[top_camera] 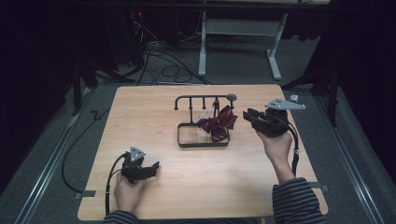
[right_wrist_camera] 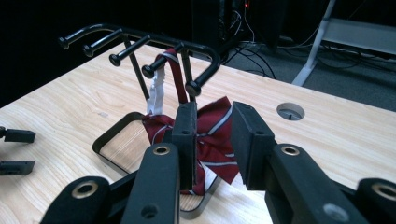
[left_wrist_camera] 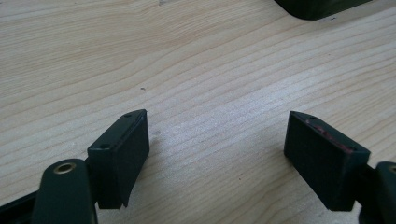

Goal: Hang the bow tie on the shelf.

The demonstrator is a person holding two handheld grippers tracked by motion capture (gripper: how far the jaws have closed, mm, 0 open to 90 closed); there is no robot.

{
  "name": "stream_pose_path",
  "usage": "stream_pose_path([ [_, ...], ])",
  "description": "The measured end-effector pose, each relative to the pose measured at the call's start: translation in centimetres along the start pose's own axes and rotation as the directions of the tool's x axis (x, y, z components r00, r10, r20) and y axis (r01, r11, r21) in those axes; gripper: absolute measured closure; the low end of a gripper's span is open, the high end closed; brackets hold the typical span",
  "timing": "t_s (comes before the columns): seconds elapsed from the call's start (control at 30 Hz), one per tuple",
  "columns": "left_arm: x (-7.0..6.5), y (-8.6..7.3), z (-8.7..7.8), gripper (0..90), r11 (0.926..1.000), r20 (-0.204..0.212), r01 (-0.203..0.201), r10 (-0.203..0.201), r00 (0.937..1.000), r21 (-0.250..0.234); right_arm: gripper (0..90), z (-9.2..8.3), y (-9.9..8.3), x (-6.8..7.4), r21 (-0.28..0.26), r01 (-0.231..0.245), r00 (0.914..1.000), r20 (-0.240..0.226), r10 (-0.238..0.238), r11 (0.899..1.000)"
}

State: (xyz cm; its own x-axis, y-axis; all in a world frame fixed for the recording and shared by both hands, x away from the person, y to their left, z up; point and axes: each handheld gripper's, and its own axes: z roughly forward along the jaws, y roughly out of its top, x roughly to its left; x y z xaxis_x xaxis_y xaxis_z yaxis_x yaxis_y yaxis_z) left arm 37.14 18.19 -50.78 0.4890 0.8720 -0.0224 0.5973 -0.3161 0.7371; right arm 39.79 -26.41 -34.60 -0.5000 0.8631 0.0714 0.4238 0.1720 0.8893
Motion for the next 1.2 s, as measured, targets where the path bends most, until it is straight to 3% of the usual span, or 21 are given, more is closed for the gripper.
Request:
stream_pose_path([
  [1.2,0.0,0.0,0.0,22.8,1.0,0.0,0.001,-0.001,1.0,0.0,71.8,-3.5,-3.9,-1.5,-0.019,-0.072,0.9973,0.016,0.072,0.997],
])
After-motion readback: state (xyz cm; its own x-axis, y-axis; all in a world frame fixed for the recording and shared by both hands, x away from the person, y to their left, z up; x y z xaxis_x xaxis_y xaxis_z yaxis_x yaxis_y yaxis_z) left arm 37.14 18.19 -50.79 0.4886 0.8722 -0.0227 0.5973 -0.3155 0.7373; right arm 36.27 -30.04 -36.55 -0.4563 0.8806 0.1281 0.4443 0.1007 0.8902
